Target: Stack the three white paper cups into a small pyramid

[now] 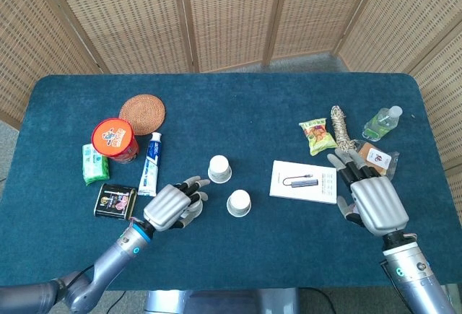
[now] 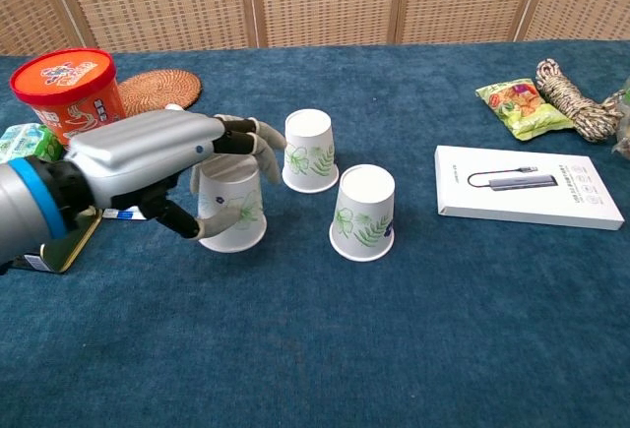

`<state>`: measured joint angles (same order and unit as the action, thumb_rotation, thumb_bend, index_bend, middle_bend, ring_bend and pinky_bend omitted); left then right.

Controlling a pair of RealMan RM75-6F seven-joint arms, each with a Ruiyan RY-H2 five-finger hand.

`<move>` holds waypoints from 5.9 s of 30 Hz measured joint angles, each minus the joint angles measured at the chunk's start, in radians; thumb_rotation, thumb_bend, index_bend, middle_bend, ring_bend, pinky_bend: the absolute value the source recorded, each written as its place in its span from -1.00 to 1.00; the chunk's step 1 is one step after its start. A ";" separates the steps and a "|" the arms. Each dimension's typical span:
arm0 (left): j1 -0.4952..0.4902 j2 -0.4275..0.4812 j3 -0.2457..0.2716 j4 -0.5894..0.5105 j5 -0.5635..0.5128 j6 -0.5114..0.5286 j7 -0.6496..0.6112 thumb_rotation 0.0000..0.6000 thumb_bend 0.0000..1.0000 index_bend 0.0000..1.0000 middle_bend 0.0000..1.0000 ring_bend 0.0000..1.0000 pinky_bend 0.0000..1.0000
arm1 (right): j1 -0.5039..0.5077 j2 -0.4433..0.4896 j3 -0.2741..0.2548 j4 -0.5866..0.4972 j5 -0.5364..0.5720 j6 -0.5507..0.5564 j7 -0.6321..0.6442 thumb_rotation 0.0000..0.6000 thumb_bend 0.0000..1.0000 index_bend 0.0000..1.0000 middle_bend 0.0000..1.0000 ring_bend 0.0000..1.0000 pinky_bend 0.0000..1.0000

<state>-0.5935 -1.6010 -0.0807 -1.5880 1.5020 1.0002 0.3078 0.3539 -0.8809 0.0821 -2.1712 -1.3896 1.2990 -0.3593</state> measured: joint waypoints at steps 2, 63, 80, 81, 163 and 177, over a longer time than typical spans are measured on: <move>-0.011 -0.028 -0.006 0.027 -0.003 -0.002 -0.002 1.00 -0.03 -0.39 -0.69 -0.70 0.06 | -0.003 0.003 0.000 0.001 -0.002 0.001 0.004 1.00 -0.04 -0.92 -1.00 -1.00 -0.41; -0.055 0.113 0.032 -0.116 0.045 0.095 -0.123 1.00 -0.04 -0.89 -1.00 -1.00 -0.81 | -0.064 0.035 0.003 0.020 -0.045 -0.011 0.078 1.00 -0.04 -0.93 -1.00 -1.00 -0.41; -0.187 0.188 -0.091 -0.129 -0.280 -0.090 0.129 1.00 -0.04 -0.93 -1.00 -1.00 -0.91 | -0.091 0.043 -0.001 0.044 -0.070 0.019 0.104 1.00 -0.04 -0.93 -1.00 -1.00 -0.41; -0.197 0.183 -0.094 -0.121 -0.298 -0.100 0.146 1.00 -0.04 -0.94 -1.00 -1.00 -0.92 | -0.094 0.045 -0.002 0.048 -0.071 0.023 0.107 1.00 -0.04 -0.93 -1.00 -1.00 -0.41; -0.471 0.054 -0.136 0.046 -0.591 -0.203 0.090 1.00 -0.04 -0.22 -0.67 -0.67 0.15 | -0.140 0.078 0.019 0.092 -0.029 0.038 0.199 1.00 -0.04 -0.93 -1.00 -1.00 -0.41; -0.441 0.313 -0.126 -0.278 -0.550 -0.201 0.071 1.00 -0.04 -0.22 -0.67 -0.67 0.15 | -0.141 0.076 0.020 0.077 -0.037 0.042 0.186 1.00 -0.04 -0.94 -1.00 -1.00 -0.41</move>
<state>-1.0341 -1.2880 -0.2062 -1.8658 0.9516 0.7989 0.3784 0.2133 -0.8045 0.1019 -2.0938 -1.4261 1.3413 -0.1737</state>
